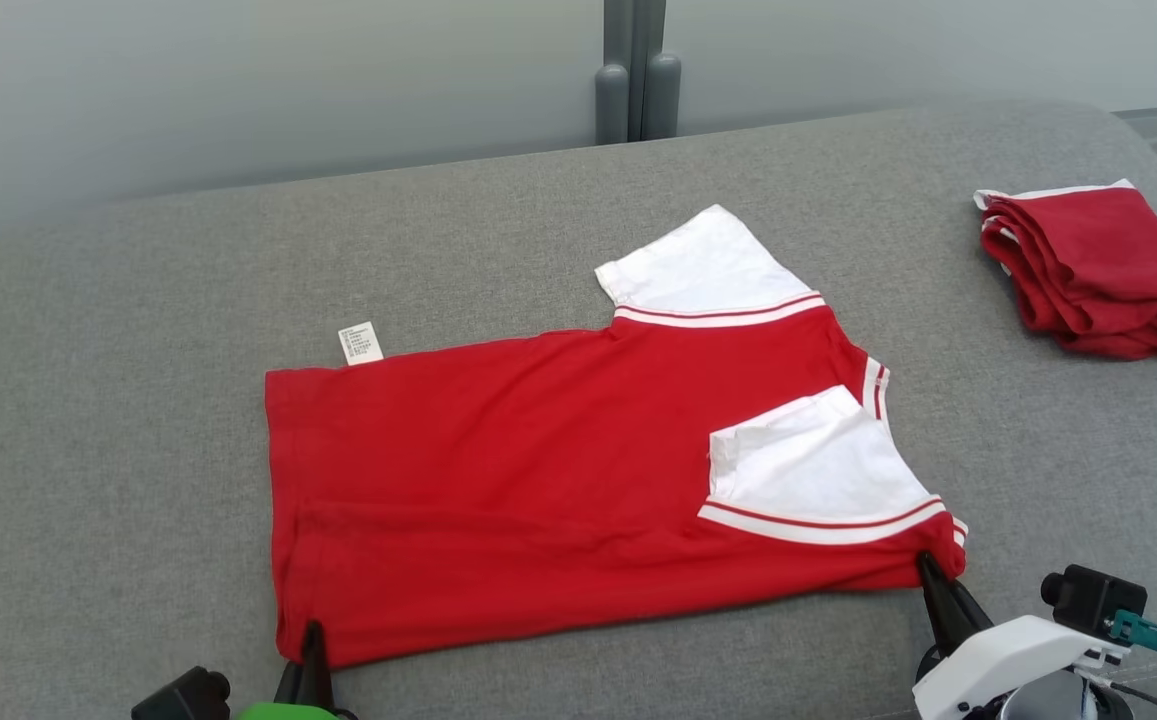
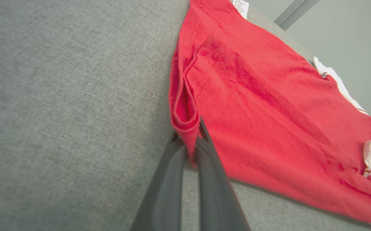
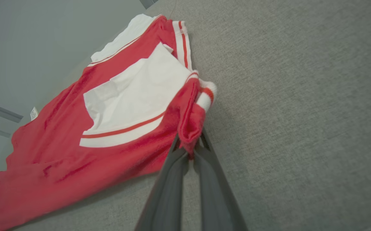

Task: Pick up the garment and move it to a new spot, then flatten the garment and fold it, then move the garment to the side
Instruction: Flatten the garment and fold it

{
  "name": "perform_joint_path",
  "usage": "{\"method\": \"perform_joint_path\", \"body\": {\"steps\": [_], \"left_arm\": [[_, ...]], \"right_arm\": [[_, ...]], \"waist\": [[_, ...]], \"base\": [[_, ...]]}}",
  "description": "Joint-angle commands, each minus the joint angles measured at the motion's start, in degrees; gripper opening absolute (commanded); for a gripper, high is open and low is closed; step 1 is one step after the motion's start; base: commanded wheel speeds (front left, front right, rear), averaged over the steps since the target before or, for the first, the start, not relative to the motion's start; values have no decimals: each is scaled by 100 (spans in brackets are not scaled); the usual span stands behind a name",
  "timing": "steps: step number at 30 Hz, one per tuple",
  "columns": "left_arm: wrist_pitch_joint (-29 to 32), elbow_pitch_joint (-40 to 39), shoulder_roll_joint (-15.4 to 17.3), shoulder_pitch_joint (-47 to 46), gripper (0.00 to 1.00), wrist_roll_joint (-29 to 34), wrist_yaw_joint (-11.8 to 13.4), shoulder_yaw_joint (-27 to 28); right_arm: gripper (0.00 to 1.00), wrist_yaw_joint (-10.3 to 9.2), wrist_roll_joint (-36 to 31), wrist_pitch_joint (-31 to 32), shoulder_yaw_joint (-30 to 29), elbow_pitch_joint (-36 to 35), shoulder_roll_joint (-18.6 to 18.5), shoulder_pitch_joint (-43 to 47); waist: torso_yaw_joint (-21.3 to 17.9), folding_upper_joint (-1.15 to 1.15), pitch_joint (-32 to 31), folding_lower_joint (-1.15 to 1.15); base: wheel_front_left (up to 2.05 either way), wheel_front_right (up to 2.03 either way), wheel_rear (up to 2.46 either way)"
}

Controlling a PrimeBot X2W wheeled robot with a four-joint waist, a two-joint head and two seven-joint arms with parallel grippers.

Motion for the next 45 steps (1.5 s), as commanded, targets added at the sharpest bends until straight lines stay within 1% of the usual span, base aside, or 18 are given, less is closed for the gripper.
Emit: {"method": "perform_joint_path", "body": {"steps": [1, 2, 3, 4, 5, 6, 10, 13, 16, 19, 23, 26, 31, 35, 39, 45], "left_arm": [[18, 50, 37, 87, 0, -36, 59, 2], [32, 84, 36, 109, 0, -40, 78, 3], [35, 108, 34, 130, 31, -48, 104, 2], [29, 133, 38, 149, 47, -44, 119, 3], [25, 161, 48, 159, 100, -38, 142, 7], [17, 176, 61, 167, 100, -40, 154, 15], [-12, 157, 145, 190, 100, -3, 236, 64], [-50, 65, 312, 188, 100, 95, 334, 101], [0, -33, 518, 22, 100, 200, 364, 104], [181, -167, 765, -254, 100, 376, 347, 4], [564, -315, 1096, -768, 100, 610, 274, -198], [908, -292, 1279, -1226, 100, 737, 238, -322], [1431, 100, 1460, -1988, 100, 860, 175, -513], [1660, 594, 1544, -2548, 100, 964, 138, -610], [1749, 1093, 1536, -2995, 100, 1070, 128, -710], [1648, 1766, 1481, -3464, 100, 1143, 62, -791]], "right_arm": [[0, -2, -77, -5, -36, -6, -9, 106], [0, -2, -123, -31, -52, -4, 11, 132], [6, -2, -164, -49, -61, -1, 33, 152], [36, -2, -203, -93, -84, -6, 52, 176], [74, -3, -216, -123, -100, -20, 70, 208], [100, -2, -235, -140, -103, -32, 86, 250], [100, 0, -312, -187, -179, -95, 111, 357], [100, 0, -379, -175, -303, -186, 68, 463], [100, 0, -457, -132, -436, -343, -22, 515], [100, 0, -546, -95, -483, -603, -154, 556], [100, -1, -598, -27, -421, -1054, -446, 519], [100, 0, -653, 111, -472, -1395, -513, 419], [100, 0, -719, 334, -470, -1804, -568, 173], [100, -1, -673, 439, -322, -2005, -632, -60], [100, 0, -604, 474, -168, -2116, -686, -233], [100, -1, -558, 479, -3, -2131, -729, -448]], "waist": [[-15, 0, -52, 0], [-20, 0, -72, 0], [-23, 0, -89, 0], [-27, 0, -105, 0], [-30, 0, -119, 0], [-35, 0, -129, 0], [-51, 0, -173, 0], [-68, 0, -198, 0], [-86, 0, -210, 0], [-102, 0, -216, 0], [-140, 0, -181, 0], [-201, 0, -100, 0], [-319, 0, 132, 0], [-430, 0, 391, 0], [-507, 0, 613, 0], [-568, 0, 827, 0]], "base": [[0, 0, 0], [0, 0, 0], [0, 0, 0], [0, 0, 0], [0, 0, 0], [0, 0, 0], [0, 0, 0], [0, 0, 0], [0, 0, 0], [0, 0, 0], [0, 0, 0], [0, 0, 0], [0, 0, 0], [0, 0, 0], [0, 0, 0], [0, 0, 0]]}}
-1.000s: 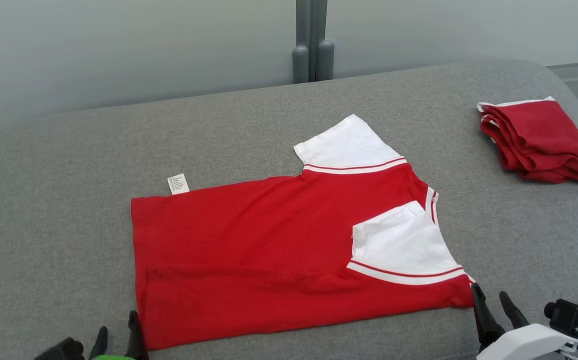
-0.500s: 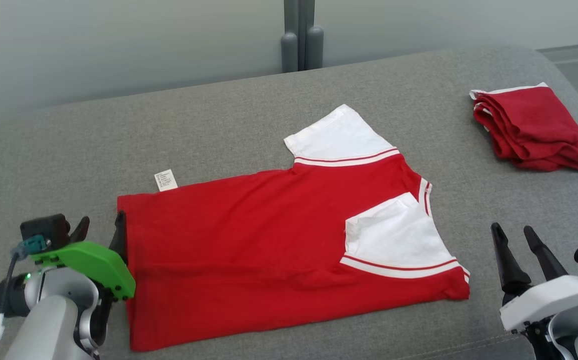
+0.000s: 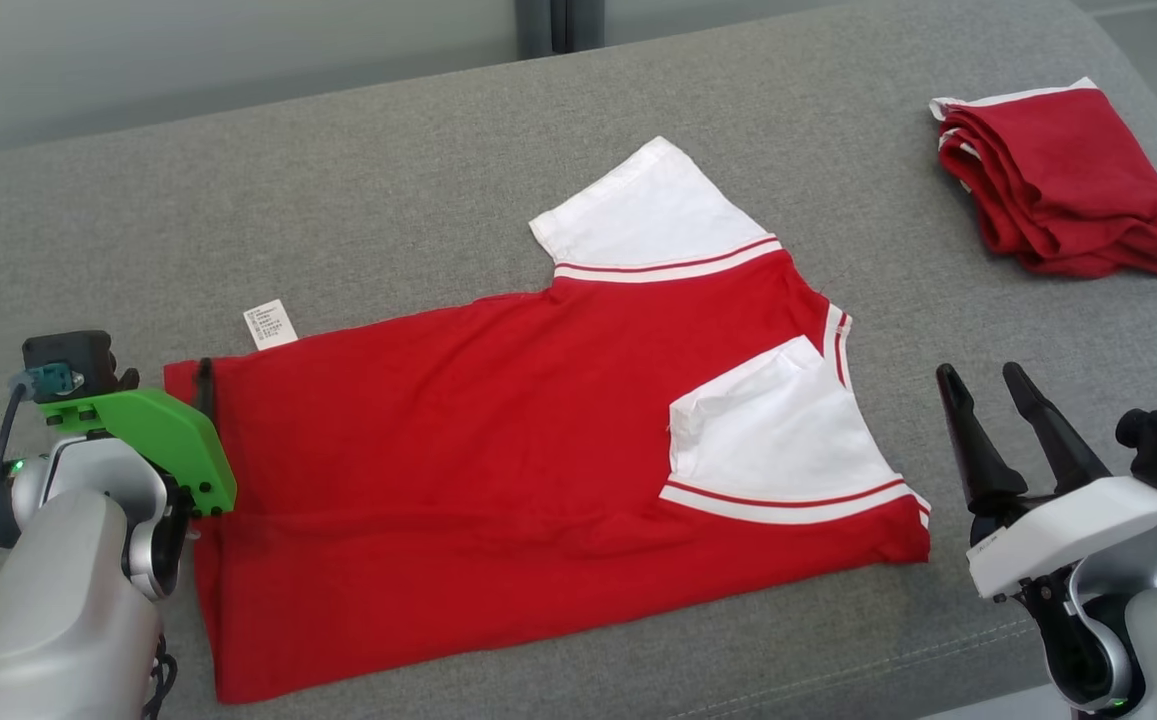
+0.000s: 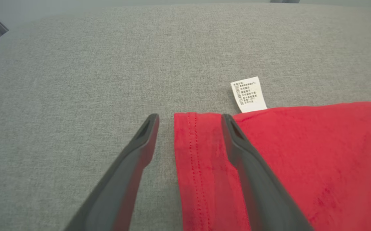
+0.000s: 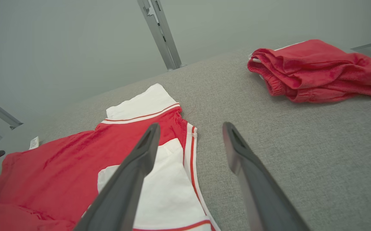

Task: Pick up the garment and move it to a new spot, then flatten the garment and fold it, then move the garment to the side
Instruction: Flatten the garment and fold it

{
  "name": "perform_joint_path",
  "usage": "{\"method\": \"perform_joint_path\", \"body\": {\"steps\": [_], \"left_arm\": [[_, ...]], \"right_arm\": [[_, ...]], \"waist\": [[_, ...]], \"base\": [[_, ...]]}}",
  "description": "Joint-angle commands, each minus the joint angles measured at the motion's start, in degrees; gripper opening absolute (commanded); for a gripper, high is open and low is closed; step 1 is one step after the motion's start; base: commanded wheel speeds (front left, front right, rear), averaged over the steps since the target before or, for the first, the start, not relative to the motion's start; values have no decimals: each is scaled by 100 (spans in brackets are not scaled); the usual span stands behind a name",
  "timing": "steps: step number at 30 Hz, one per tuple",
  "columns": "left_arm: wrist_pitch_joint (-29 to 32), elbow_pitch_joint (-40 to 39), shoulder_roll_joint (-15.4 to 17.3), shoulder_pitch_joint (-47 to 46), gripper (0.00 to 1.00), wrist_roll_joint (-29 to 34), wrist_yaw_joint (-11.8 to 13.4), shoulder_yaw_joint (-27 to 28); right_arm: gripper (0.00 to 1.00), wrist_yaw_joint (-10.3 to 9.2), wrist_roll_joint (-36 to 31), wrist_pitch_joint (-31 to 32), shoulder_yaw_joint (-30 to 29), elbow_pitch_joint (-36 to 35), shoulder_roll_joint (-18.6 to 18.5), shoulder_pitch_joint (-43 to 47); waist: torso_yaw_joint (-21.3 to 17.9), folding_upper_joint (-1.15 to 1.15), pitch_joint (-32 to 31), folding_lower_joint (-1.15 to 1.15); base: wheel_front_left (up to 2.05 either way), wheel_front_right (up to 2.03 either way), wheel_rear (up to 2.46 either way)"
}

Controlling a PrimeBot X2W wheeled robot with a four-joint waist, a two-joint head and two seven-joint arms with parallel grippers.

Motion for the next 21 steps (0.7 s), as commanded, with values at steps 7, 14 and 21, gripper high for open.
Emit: {"method": "perform_joint_path", "body": {"steps": [7, 14, 21], "left_arm": [[-105, 711, 49, -484, 100, 155, -21, -117], [-83, 1243, 103, -754, 100, 182, -94, -177], [-193, 1521, 55, -913, 100, 225, -227, -298]], "right_arm": [[100, 1, 102, -23, 192, 33, -96, -262], [100, 1, 176, -58, 289, 79, -178, -370], [100, 1, 219, -95, 303, 127, -221, -421]], "waist": [[-128, 0, 247, 0], [-191, 0, 325, 0], [-229, 0, 362, 0]], "base": [[0, 0, 0], [0, 0, 0], [0, 0, 0]]}}
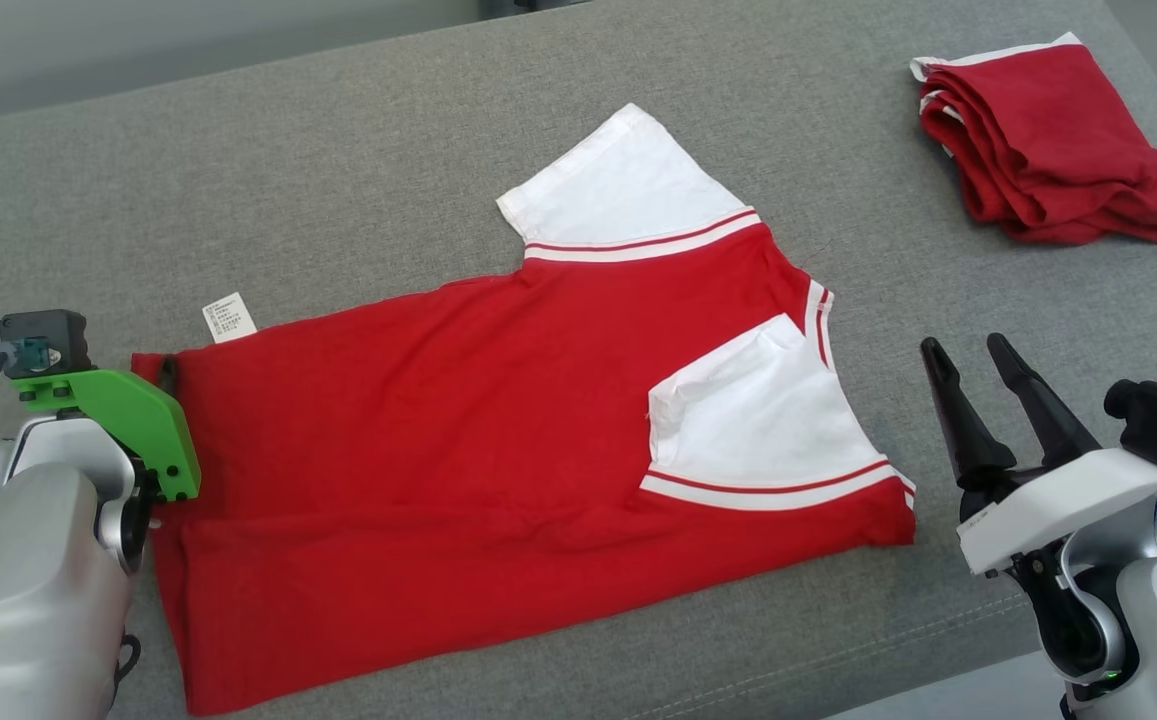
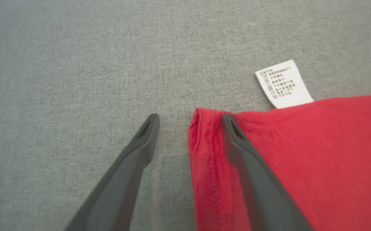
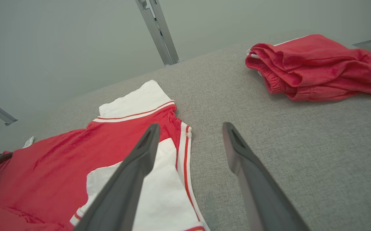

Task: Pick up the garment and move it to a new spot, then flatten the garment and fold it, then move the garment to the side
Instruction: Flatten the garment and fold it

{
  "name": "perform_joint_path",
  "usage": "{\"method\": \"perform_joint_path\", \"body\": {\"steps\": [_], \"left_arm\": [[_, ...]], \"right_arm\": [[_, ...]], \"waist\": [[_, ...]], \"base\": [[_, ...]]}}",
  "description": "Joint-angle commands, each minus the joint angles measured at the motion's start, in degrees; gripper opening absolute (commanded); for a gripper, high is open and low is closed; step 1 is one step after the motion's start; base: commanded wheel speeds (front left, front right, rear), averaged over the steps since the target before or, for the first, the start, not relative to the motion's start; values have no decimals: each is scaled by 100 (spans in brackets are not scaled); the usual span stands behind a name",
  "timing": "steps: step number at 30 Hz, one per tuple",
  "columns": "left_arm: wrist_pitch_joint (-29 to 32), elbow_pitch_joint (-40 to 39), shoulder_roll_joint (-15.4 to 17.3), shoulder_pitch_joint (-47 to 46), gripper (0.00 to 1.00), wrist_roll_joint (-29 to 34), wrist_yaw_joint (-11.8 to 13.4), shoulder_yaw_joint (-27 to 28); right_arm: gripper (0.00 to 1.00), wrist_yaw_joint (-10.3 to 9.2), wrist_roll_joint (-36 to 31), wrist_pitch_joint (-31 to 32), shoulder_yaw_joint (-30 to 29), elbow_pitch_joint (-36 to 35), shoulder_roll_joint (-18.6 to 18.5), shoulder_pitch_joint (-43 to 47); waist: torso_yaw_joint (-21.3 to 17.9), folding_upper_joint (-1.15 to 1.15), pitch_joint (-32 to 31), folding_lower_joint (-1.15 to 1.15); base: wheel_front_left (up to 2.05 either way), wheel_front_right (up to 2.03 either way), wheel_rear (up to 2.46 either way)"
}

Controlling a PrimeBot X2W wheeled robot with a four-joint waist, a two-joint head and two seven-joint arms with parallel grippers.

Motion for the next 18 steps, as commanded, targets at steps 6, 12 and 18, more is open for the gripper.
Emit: {"method": "perform_joint_path", "body": {"steps": [6, 12, 18], "left_arm": [[-29, 234, -55, -196, 33, 111, -130, -163], [-62, 428, -105, -298, 0, 122, -198, -251], [-511, 357, -219, -337, 0, -22, -288, -170]], "right_arm": [[100, 2, 33, -45, 35, 49, -36, -106], [100, 2, 44, -28, 83, 70, -99, -179], [100, 2, -154, 132, 68, 119, -233, -544]], "waist": [[-33, 0, 12, 0], [-19, 0, 2, 0], [166, 0, -58, 0]], "base": [[0, 0, 0], [0, 0, 0], [0, 0, 0]]}}
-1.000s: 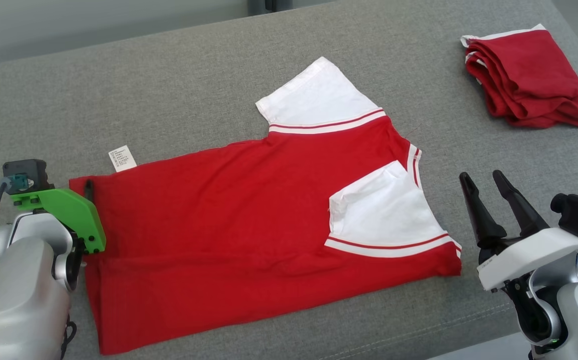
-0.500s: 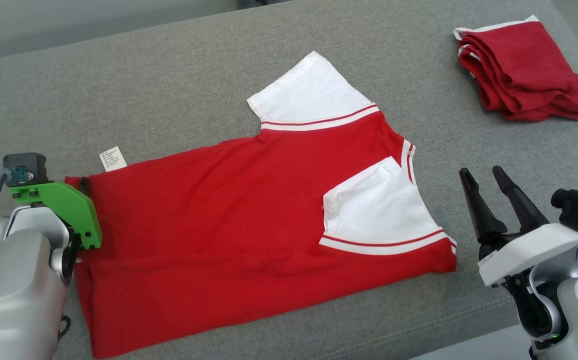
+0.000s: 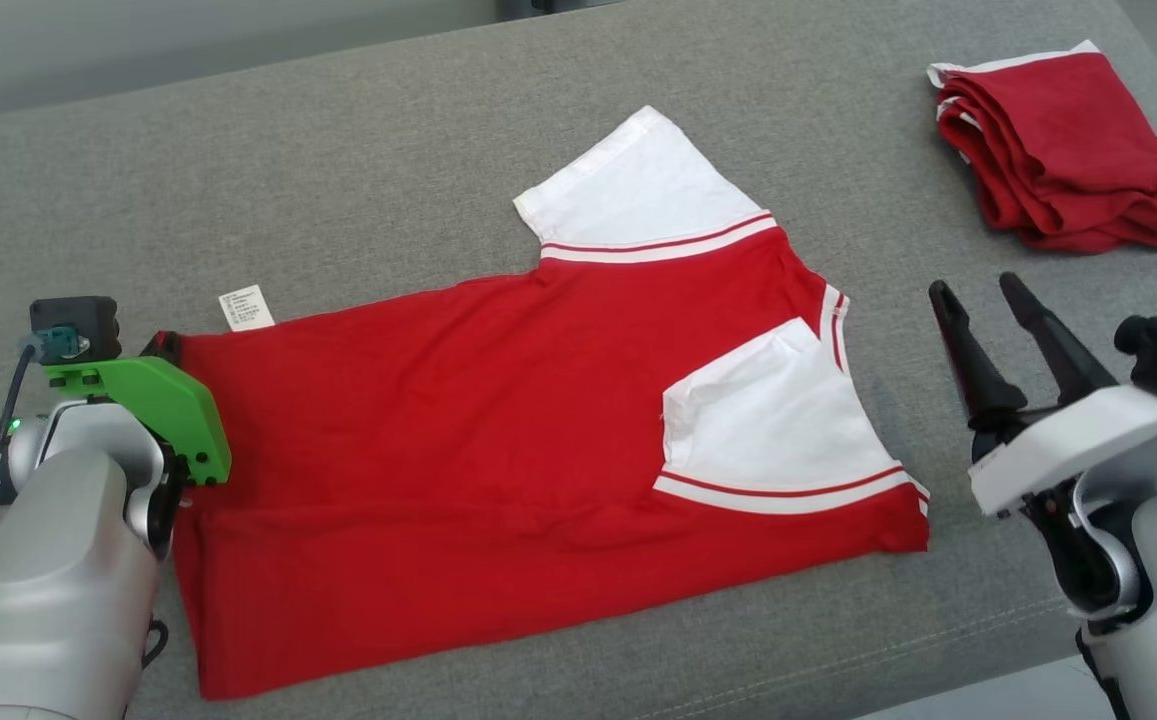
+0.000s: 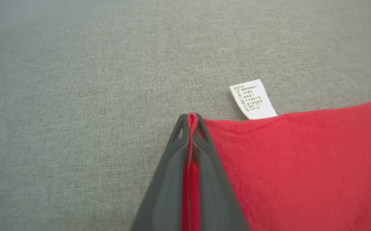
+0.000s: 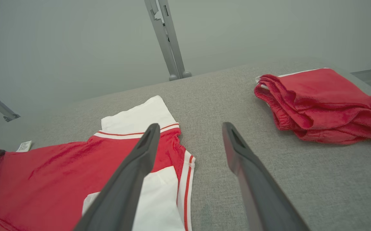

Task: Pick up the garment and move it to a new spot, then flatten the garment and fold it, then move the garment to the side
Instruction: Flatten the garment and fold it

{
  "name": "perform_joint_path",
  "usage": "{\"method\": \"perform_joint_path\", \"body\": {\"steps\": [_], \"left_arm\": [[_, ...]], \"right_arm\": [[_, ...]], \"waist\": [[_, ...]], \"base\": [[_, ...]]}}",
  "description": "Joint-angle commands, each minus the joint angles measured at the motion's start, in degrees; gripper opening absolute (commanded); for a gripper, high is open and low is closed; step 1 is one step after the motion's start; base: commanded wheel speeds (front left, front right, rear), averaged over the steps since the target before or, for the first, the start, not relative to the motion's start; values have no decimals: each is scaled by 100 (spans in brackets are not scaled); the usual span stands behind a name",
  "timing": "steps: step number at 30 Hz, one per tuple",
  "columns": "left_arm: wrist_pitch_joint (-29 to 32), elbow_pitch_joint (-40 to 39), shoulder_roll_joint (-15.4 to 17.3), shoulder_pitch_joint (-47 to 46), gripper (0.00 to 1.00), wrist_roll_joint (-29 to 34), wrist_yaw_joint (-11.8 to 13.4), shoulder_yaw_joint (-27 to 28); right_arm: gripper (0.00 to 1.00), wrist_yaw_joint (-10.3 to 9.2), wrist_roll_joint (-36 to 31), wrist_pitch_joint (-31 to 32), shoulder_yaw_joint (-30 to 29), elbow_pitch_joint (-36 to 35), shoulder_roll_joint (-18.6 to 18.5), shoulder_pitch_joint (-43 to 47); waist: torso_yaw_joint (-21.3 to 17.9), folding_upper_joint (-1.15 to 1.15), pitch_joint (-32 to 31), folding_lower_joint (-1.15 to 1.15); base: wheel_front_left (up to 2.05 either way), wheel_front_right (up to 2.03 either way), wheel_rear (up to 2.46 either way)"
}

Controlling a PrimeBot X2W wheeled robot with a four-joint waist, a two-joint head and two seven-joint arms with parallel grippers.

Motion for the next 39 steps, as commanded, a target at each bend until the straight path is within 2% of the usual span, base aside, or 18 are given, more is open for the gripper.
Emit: {"method": "perform_joint_path", "body": {"steps": [1, 10, 21, 29, 39], "left_arm": [[-102, -54, -24, -42, 0, -42, -44, 25], [-897, -513, -201, 212, 0, -193, -74, 120], [-1165, -1062, -609, 59, 0, -114, 33, -50], [-1211, -1316, -906, -156, 0, -56, 30, -224], [-1279, -1387, -1103, -232, 0, -67, -3, -359]], "right_arm": [[100, 1, -70, 51, -36, 42, -20, -149], [100, 0, -375, 715, 163, 747, -135, -1690], [100, 0, -475, 1245, 523, 3060, -27, -3760], [100, 1, -687, 1179, 487, 4633, -48, -4714], [100, 0, -813, 1069, 628, 5805, -107, -5382]], "waist": [[104, 0, -32, 0], [623, 0, 153, 0], [1329, 0, 684, 0], [1756, 0, 1095, 0], [1971, 0, 1310, 0]], "base": [[0, 0, 0], [0, 0, 0], [0, 0, 0], [0, 0, 0], [0, 0, 0]]}}
